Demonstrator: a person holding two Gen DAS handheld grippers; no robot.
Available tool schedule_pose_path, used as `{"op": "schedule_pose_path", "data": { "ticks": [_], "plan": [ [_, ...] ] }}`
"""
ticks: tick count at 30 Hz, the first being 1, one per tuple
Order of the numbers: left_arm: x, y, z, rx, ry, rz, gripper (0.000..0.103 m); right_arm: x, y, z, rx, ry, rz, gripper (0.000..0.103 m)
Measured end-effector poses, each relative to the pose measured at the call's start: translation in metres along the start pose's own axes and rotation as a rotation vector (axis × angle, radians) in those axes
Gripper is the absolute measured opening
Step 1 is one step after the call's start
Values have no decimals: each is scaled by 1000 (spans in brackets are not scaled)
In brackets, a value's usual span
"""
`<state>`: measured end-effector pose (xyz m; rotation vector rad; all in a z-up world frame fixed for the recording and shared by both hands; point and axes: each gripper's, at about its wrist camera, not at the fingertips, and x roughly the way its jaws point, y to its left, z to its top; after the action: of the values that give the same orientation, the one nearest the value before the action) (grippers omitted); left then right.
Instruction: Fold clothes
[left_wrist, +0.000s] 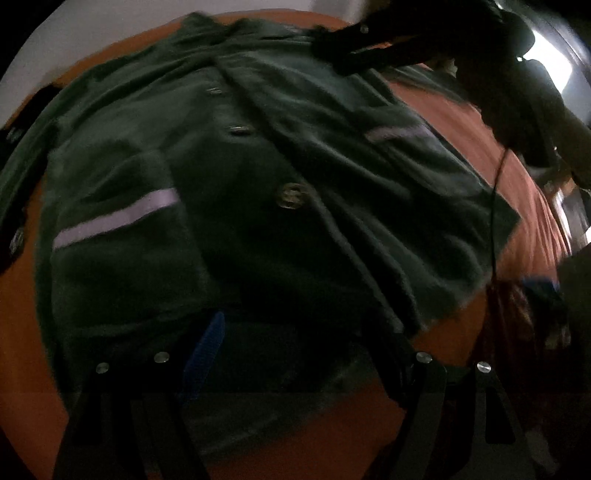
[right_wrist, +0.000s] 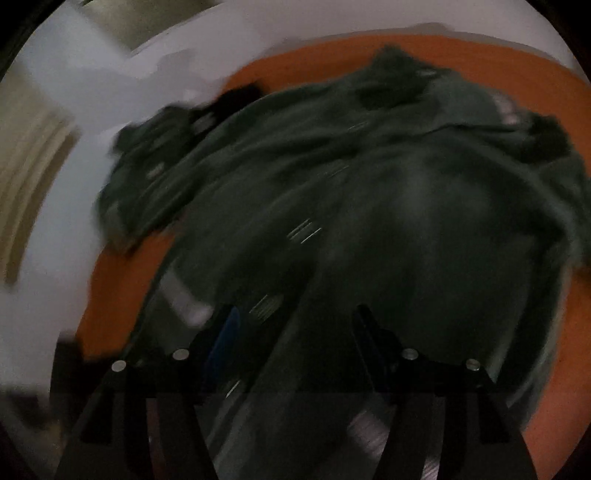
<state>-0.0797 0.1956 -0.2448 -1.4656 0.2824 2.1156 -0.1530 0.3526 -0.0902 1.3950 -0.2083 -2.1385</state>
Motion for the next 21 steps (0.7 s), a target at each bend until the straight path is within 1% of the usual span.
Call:
{"op": "schedule_pose_path", "data": {
  "ticks": [2,3,7,8,10,12,14,17,18,19,20,21],
  "plan": [
    [2,-9,0,76,9,1,77,5,18,-26,-45,13,-11,62],
    [2,-11,0,95,15,1,77,8,27,-38,-67,19,-16,59],
    [5,-13,-1,133,44,-17,75,17,60,-88,-152,43,-43,47],
    [6,-13,-1,139,47,-17,75,17,61,-95,-151,49,-68,47],
    [6,-13,-2,143,56,-23,75,23,62,-108,-133,102,-99,47],
    [6,-13,-2,140,58,-27,75,30,62,-117,-112,157,-103,47],
    [6,-13,-3,137,61,-32,73,33,66,-127,-118,178,-98,47],
    [5,-15,-4,130,65,-45,67,39,74,-137,-151,205,-116,47],
    [5,-15,-4,127,67,-59,61,40,76,-137,-158,207,-120,47],
    [4,-15,-5,124,68,-73,53,41,76,-137,-162,209,-127,47],
    [4,-15,-5,122,68,-80,50,41,77,-137,-166,212,-134,47],
    [3,-15,-5,121,68,-87,43,42,77,-136,-168,214,-141,45]
  ]
}}
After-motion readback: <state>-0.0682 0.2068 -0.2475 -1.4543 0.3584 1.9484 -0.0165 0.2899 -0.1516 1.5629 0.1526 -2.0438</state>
